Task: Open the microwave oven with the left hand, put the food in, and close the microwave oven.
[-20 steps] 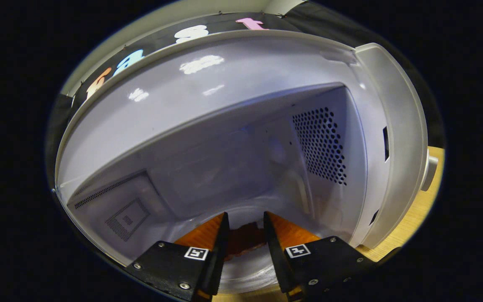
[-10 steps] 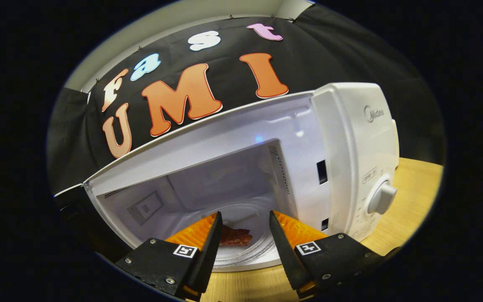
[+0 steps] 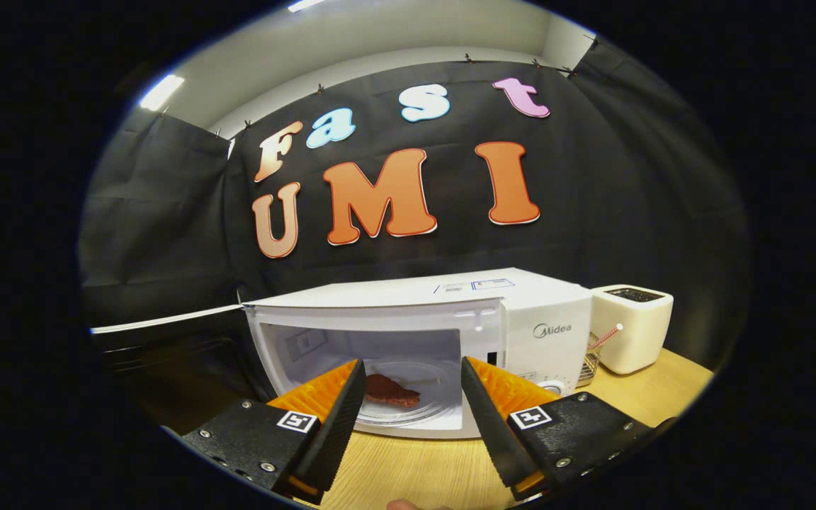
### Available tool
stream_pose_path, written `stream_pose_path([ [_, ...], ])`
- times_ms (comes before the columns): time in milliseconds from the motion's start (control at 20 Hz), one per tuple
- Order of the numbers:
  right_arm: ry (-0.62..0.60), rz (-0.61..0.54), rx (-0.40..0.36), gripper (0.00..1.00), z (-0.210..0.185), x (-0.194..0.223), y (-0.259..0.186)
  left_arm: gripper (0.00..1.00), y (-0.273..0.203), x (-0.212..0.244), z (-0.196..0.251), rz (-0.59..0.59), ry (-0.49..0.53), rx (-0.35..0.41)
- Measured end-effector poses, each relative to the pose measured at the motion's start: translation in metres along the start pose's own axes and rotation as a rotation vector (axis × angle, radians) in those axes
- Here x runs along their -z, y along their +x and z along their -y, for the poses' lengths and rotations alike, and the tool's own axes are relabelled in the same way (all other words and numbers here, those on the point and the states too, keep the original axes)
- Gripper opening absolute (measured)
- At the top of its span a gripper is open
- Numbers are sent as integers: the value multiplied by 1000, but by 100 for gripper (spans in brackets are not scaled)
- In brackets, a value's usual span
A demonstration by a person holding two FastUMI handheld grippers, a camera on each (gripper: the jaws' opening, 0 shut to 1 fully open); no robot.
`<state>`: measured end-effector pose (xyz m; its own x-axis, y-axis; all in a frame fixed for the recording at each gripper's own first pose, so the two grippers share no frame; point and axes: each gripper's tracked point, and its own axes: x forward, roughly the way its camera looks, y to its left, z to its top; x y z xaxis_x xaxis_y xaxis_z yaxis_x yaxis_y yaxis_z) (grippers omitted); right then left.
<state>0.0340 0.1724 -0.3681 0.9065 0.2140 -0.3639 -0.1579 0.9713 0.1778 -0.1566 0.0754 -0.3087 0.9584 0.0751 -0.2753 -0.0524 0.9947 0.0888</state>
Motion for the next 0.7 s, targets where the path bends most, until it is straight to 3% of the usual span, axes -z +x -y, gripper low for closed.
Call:
stream_pose_path([
  [200, -52, 18, -64, 86, 9, -19, -28, 84, 5, -9, 53, 11, 23, 125],
  [550, -103, 57, -39, 89, 56, -42, -70, 84, 30, -19, 152, 34, 13, 336],
  [650, -122, 55, -10, 90, 75, -41, -80, 68, 35, -17, 183, 20, 5, 408],
  [700, -127, 58, 2, 90, 82, -42, -85, 70, 39, -20, 194, 32, 12, 421],
])
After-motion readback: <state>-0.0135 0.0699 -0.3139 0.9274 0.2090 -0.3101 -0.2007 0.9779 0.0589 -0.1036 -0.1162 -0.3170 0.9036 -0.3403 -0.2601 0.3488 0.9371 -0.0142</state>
